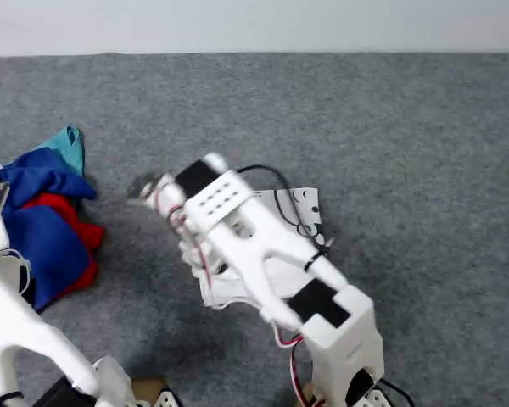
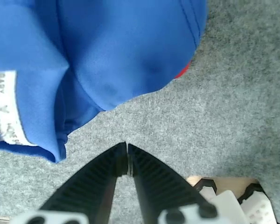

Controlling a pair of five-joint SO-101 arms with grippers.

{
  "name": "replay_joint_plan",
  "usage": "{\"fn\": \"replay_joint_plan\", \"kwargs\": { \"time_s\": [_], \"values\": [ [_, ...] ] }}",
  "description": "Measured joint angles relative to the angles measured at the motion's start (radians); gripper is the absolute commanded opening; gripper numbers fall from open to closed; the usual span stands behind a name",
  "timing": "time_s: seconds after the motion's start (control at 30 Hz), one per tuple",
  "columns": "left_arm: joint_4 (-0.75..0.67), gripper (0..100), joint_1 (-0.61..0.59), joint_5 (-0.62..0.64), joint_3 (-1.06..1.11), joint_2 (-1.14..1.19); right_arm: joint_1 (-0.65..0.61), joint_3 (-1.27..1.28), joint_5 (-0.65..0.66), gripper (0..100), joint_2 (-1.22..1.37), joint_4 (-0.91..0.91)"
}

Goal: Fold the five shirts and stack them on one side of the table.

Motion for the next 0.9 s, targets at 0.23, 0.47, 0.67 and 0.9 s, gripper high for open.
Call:
{"fn": "replay_joint_plan", "kwargs": {
  "time_s": [0.23, 0.47, 0.67, 0.9],
  "values": [
    [0.000, 1, 0.000, 0.000, 0.000, 0.000, -0.071, 0.094, -0.002, 1.0, 0.041, 0.000],
    [0.000, 1, 0.000, 0.000, 0.000, 0.000, -0.163, 0.117, -0.002, 1.0, 0.173, 0.000],
    [0.000, 1, 0.000, 0.000, 0.000, 0.000, -0.152, 0.055, -0.002, 1.0, 0.149, 0.000],
    [0.000, 1, 0.000, 0.000, 0.000, 0.000, -0.058, -0.055, -0.002, 1.0, 0.020, -0.011]
  ]
}}
